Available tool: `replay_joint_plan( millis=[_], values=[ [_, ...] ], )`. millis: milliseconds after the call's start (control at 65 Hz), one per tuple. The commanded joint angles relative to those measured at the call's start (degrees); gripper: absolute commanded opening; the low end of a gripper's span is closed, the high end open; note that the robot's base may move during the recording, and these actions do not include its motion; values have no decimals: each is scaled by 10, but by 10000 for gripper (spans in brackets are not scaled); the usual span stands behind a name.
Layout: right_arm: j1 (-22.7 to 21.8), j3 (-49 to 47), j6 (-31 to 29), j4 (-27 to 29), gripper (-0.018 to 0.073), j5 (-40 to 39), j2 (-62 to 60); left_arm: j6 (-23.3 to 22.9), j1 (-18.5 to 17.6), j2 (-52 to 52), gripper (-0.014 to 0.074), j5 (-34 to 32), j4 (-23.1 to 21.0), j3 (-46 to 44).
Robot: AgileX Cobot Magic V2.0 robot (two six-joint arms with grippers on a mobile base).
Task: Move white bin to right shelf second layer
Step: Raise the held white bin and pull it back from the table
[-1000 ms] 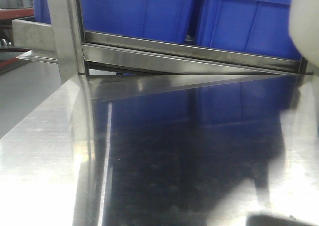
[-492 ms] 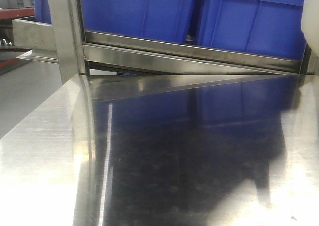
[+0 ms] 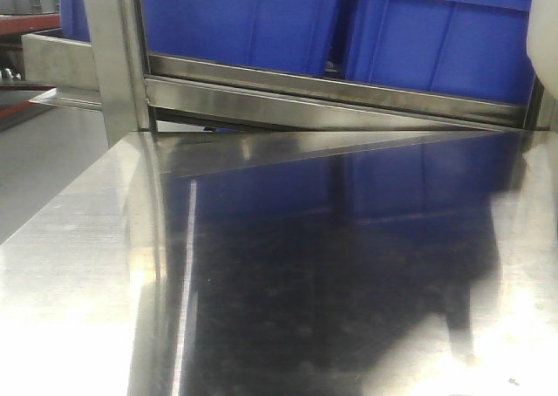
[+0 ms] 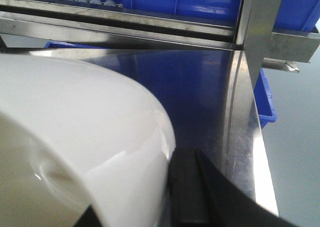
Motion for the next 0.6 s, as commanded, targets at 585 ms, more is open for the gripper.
replay_joint_plan(
  millis=[585],
  values=[
    [-5, -18, 1, 5, 57, -58, 1, -2, -1, -8, 85, -48, -3, 21]
  ],
)
